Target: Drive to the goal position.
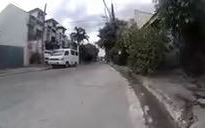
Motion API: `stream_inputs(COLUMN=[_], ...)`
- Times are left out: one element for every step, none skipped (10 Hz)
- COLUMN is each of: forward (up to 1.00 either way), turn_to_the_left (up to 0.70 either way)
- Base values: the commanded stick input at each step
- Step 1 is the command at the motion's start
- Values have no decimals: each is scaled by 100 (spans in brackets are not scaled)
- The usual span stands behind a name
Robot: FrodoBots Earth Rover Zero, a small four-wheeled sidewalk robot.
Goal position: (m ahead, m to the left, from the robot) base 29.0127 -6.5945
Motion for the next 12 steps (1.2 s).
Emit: stream_inputs(forward=[67, 67, 67, 67, 67, 67, 67, 67, 67, 67, 67, 67], turn_to_the_left=[0, 0, 0, 0, 0, 0, 0, 0, 0, 0, 0, 0])
